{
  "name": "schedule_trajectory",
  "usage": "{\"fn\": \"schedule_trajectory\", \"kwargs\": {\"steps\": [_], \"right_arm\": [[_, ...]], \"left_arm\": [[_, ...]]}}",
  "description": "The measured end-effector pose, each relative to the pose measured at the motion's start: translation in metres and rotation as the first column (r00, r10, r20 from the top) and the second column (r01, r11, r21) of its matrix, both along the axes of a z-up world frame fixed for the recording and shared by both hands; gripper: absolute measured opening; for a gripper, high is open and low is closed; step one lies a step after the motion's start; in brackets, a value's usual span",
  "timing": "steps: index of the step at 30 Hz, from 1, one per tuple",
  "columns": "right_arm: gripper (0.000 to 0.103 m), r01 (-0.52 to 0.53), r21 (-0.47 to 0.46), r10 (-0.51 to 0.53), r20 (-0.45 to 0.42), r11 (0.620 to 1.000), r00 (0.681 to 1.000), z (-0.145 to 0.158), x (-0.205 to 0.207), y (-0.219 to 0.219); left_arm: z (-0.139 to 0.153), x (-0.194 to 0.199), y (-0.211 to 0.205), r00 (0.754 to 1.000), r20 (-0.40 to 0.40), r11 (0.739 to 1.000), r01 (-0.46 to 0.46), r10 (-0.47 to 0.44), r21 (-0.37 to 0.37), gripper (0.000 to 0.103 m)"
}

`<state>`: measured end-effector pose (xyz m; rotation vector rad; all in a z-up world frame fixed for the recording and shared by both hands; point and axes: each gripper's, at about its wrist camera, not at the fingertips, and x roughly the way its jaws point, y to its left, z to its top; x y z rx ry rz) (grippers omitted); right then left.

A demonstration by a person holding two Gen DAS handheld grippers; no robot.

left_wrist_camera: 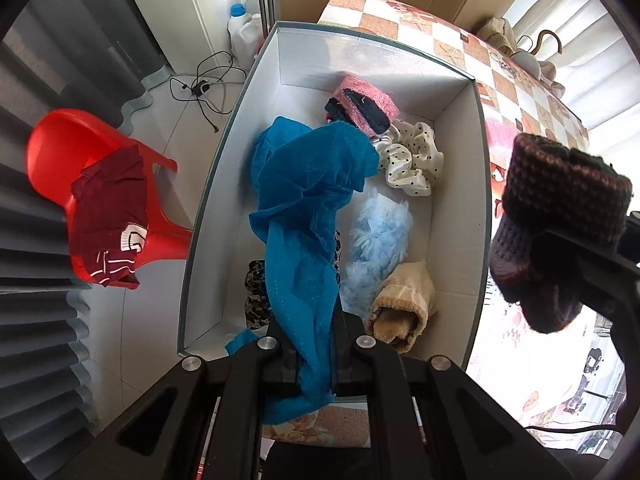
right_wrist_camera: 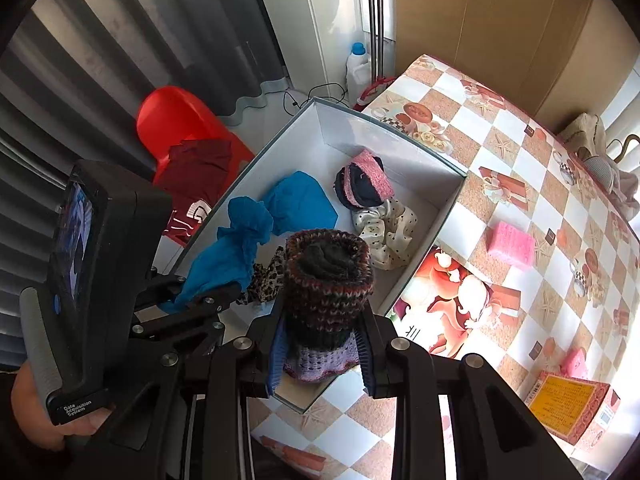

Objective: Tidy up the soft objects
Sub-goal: 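Lower the blue glove into the box with the left gripper while the right holds the knit hat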

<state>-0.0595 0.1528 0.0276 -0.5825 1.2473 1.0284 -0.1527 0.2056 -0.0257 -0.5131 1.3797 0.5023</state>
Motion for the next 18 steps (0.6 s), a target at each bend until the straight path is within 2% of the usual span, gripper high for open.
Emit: {"fn": "schedule_trajectory", "kwargs": {"steps": [7, 18], "right_arm": [[0.031, 0.002, -0.018, -0.002, -0.04, 1.0, 0.999, -0.009, -0.001, 0.001], [0.031, -0.038, -0.021, 0.037, -0.046, 0.999, 0.998, -0.01, -0.014, 0.005]], "left_arm": [[-0.002, -0.007, 0.0, 1.0, -0.004, 1.0, 0.005, -0.005, -0.01, 0.01], [-0.001, -0.023, 0.001, 1.0, 0.013, 1.0, -0.021, 0.021, -0.023, 0.01]]}}
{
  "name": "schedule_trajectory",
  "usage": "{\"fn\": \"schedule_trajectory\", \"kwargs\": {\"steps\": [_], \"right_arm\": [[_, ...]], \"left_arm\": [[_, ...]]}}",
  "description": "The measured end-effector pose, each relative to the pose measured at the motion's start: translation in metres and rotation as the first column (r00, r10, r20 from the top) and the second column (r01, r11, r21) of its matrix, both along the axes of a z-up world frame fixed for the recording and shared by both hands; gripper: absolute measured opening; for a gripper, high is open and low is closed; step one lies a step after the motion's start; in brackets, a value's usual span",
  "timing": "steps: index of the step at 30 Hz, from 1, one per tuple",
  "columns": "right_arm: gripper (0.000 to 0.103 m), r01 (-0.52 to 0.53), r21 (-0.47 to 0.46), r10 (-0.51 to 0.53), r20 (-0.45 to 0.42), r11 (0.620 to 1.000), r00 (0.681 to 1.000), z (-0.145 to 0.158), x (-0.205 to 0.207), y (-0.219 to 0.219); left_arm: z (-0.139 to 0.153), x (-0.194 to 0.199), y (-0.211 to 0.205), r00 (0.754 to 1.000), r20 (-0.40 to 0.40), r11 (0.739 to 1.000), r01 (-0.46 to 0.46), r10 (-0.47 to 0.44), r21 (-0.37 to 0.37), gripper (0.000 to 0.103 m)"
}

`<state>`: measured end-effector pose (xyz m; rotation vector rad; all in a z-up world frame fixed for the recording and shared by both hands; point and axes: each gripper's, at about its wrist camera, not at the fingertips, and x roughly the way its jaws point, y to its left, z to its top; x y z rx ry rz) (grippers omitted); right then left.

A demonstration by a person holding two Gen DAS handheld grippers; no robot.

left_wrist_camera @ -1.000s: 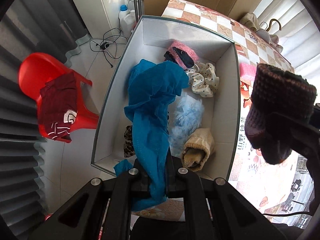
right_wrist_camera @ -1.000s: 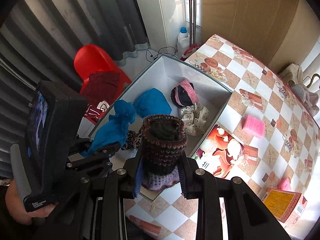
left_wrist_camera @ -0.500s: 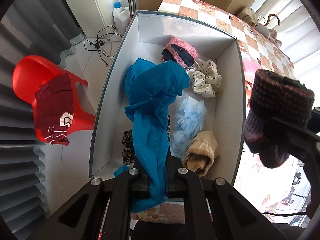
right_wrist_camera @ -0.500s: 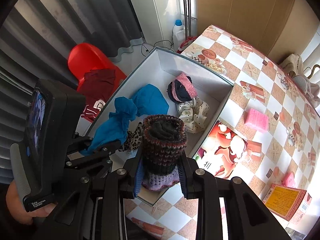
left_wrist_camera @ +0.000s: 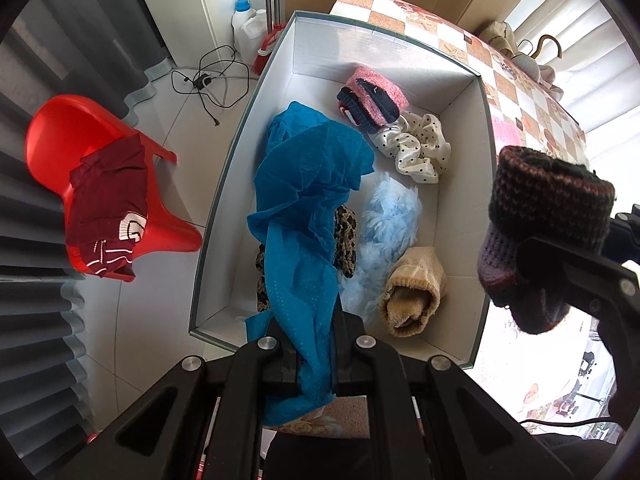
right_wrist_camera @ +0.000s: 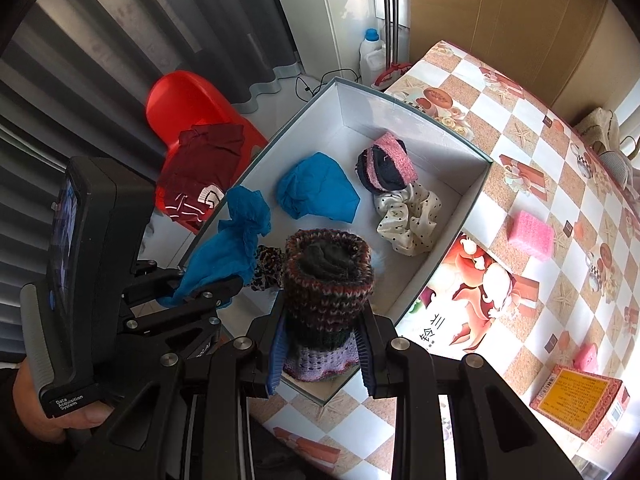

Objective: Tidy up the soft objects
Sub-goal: 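Lower the blue glove into the box with the left gripper while the right holds the knit hat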

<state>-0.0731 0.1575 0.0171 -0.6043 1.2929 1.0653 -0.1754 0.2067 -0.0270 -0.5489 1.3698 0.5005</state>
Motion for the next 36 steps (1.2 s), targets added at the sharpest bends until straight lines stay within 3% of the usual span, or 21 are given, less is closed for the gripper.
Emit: {"fn": "schedule_trajectory", "kwargs": {"steps": [36], "right_arm": [[0.031, 0.058, -0.015, -0.058, -0.008, 0.998, 0.998, -0.008, 0.015, 0.0]], "left_arm": [[-0.006, 0.011, -0.001, 0.999, -0.01, 0.999, 0.036, -0.036, -0.004, 0.01]]}}
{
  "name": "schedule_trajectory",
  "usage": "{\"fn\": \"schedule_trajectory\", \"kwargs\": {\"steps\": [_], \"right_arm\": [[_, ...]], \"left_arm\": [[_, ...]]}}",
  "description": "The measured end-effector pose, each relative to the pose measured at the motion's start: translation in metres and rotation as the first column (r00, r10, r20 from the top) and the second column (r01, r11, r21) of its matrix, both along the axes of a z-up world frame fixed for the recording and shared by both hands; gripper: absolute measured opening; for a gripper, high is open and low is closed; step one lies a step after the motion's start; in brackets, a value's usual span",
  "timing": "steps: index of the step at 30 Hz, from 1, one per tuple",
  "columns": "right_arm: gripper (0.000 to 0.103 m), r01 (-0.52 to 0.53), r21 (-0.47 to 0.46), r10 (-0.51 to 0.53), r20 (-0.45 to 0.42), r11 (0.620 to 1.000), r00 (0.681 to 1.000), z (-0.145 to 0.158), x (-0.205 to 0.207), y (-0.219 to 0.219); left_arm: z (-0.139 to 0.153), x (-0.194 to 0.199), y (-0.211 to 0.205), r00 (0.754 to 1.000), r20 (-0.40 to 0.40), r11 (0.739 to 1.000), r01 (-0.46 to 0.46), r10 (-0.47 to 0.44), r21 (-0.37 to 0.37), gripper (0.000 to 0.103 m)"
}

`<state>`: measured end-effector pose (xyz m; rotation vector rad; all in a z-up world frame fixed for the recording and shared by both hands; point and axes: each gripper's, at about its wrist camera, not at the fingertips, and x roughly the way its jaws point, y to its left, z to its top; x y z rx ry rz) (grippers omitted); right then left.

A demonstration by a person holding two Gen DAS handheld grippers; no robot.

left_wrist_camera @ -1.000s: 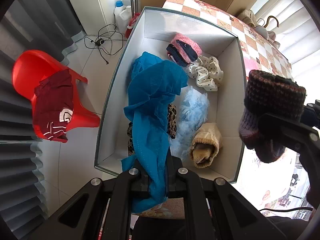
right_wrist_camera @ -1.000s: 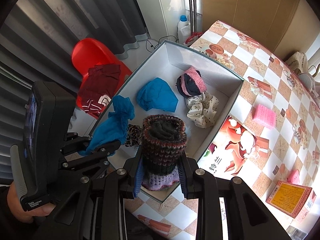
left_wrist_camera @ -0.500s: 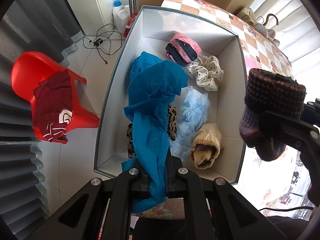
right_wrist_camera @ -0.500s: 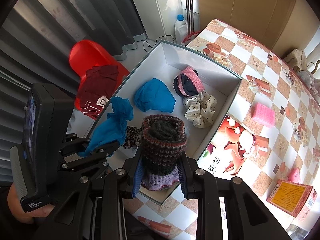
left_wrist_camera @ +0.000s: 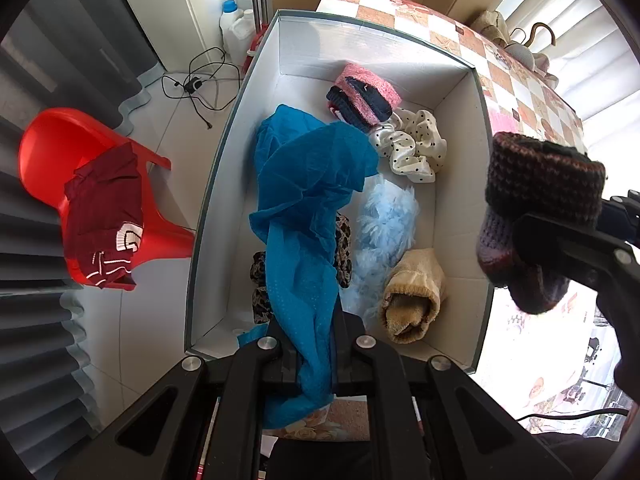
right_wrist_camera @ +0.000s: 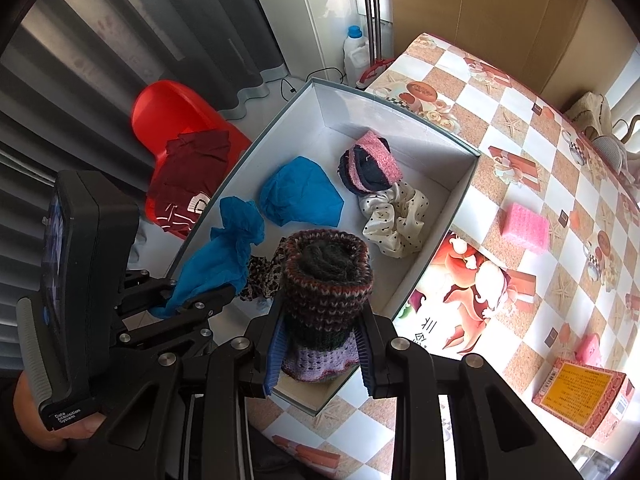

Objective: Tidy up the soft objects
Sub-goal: 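Lower the blue glove into the box with the left gripper while the right holds the knit hat, then open both grippers to release the blue glove and dark knit hat into the box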

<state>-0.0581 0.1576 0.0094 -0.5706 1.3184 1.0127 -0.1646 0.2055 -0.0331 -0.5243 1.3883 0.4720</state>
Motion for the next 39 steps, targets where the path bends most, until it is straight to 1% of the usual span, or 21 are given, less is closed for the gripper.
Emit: {"fn": "schedule_trajectory", "kwargs": {"steps": [6, 15, 20, 25, 26, 27, 29, 31, 34, 37, 39], "right_arm": [[0.031, 0.014, -0.008, -0.014, 0.005, 1.0, 1.0, -0.005, 0.008, 0.008], [0.031, 0.039, 0.006, -0.039, 0.013, 0.999, 0.999, -0.001, 0.019, 0.022], [0.031, 0.058, 0.025, -0.059, 0.026, 0.998, 0.998, 0.007, 0.03, 0.032], [0.032, 0.053, 0.055, -0.057, 0.073, 0.997, 0.996, 0.02, 0.032, 0.038], [0.042, 0.059, 0.061, -0.064, 0.069, 0.996, 0.996, 0.022, 0.034, 0.038], [0.054, 0.07, 0.067, -0.074, 0.067, 0.995, 0.995, 0.023, 0.035, 0.038], [0.056, 0.093, 0.089, -0.1, 0.068, 0.992, 0.993, 0.028, 0.037, 0.034], [0.056, 0.112, 0.094, -0.119, 0.079, 0.989, 0.99, 0.03, 0.041, 0.031], [0.056, 0.142, 0.097, -0.151, 0.085, 0.985, 0.985, 0.033, 0.045, 0.02], [0.056, 0.184, 0.098, -0.193, 0.088, 0.978, 0.977, 0.035, 0.049, -0.002], [0.056, 0.211, 0.085, -0.219, 0.097, 0.974, 0.971, 0.034, 0.049, -0.023]], "left_arm": [[0.001, 0.007, 0.006, 1.0, 0.002, 1.0, 0.009, -0.009, 0.004, 0.01], [0.001, 0.013, 0.012, 1.0, -0.004, 1.0, 0.022, -0.022, 0.005, 0.01], [0.003, 0.015, 0.017, 1.0, -0.003, 1.0, 0.026, -0.026, 0.01, 0.01], [0.007, 0.015, 0.019, 1.0, 0.008, 1.0, 0.023, -0.023, 0.015, 0.011], [0.008, 0.016, 0.02, 1.0, 0.007, 1.0, 0.022, -0.022, 0.014, 0.024], [0.009, 0.015, 0.02, 1.0, 0.011, 1.0, 0.017, -0.017, 0.008, 0.05], [0.013, 0.012, 0.022, 0.999, 0.04, 1.0, 0.005, -0.006, 0.014, 0.077], [0.017, 0.01, 0.019, 0.998, 0.057, 0.999, 0.02, -0.022, 0.026, 0.077], [0.016, 0.009, 0.016, 0.998, 0.056, 0.999, 0.037, -0.039, 0.022, 0.077], [0.014, 0.009, 0.01, 0.997, 0.06, 0.999, 0.054, -0.054, 0.0, 0.077], [0.016, 0.011, 0.001, 0.993, 0.077, 0.996, 0.088, -0.086, -0.015, 0.077]]}}
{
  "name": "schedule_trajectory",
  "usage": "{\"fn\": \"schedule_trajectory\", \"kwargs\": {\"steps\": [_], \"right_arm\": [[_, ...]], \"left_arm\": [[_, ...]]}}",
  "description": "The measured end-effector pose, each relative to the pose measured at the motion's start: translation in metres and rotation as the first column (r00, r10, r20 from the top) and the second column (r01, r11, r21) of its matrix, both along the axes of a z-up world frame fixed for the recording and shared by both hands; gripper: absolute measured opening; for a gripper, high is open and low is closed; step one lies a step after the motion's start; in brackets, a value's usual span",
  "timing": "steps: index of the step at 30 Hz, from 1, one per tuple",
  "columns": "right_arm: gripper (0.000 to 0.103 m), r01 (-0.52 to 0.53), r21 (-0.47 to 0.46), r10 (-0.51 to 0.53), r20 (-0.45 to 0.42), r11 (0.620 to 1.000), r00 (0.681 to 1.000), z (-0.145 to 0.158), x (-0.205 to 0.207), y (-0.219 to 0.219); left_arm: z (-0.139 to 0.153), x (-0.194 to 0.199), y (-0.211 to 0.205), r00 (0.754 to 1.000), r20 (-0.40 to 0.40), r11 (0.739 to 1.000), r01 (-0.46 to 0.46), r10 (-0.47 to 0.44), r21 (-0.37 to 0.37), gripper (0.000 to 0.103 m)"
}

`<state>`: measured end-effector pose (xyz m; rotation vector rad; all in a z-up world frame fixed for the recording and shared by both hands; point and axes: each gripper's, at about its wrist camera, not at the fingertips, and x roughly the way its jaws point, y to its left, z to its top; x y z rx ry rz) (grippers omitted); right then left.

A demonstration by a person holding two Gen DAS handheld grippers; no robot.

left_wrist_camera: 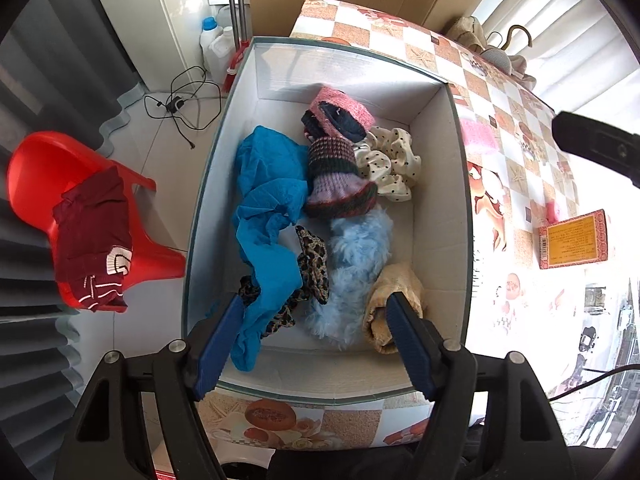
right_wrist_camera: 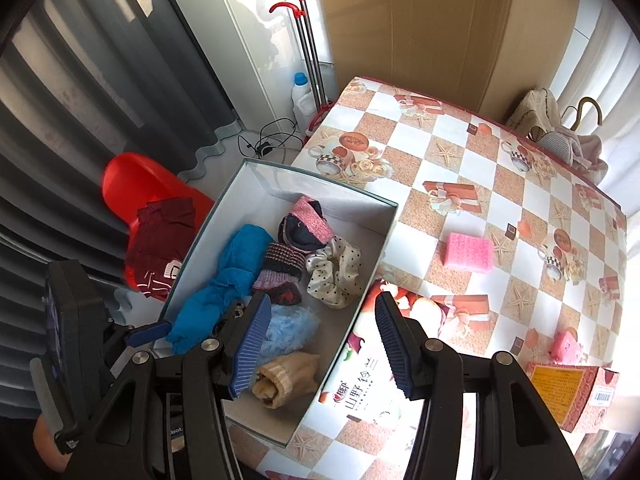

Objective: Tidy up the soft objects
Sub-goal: 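Open both grippers to release the blue glove and dark knit hat into the box, then grasp a pink sponge with the left gripper while the right grasps the other pink sponge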

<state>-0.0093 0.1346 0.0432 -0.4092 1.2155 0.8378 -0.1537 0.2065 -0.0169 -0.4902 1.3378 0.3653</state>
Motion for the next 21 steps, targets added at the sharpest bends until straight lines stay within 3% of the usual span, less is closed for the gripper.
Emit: {"fn": "schedule_trajectory", "kwargs": {"steps": [3, 6, 10, 14, 17, 21], "right_arm": [[0.056, 0.064, -0.027, -0.064, 0.012, 0.998, 0.998, -0.001, 0.002, -0.038], [0.056, 0.167, -0.042, -0.166, 0.032, 0.985, 0.986, 0.005, 0.006, -0.084], [0.056, 0.314, -0.043, -0.312, 0.053, 0.948, 0.949, 0.015, 0.017, -0.142], [0.056, 0.425, -0.014, -0.424, 0.047, 0.905, 0.905, 0.023, 0.036, -0.19], [0.056, 0.423, 0.008, -0.423, 0.028, 0.906, 0.906, 0.029, 0.059, -0.221], [0.056, 0.305, -0.033, -0.304, 0.032, 0.952, 0.952, 0.032, 0.106, -0.253]], "left_arm": [[0.008, 0.009, -0.018, 0.995, 0.044, 0.996, 0.087, -0.087, -0.012, 0.077], [0.02, 0.028, -0.045, 0.975, 0.096, 0.979, 0.205, -0.202, -0.018, 0.077], [0.031, 0.067, -0.088, 0.926, 0.126, 0.932, 0.361, -0.356, -0.022, 0.077], [0.037, 0.12, -0.114, 0.901, 0.129, 0.908, 0.419, -0.413, -0.017, 0.077], [0.034, 0.168, -0.122, 0.872, 0.099, 0.877, 0.48, -0.48, 0.028, 0.078], [0.019, 0.229, -0.13, 0.8, -0.017, 0.796, 0.6, -0.6, 0.079, 0.078]]}}
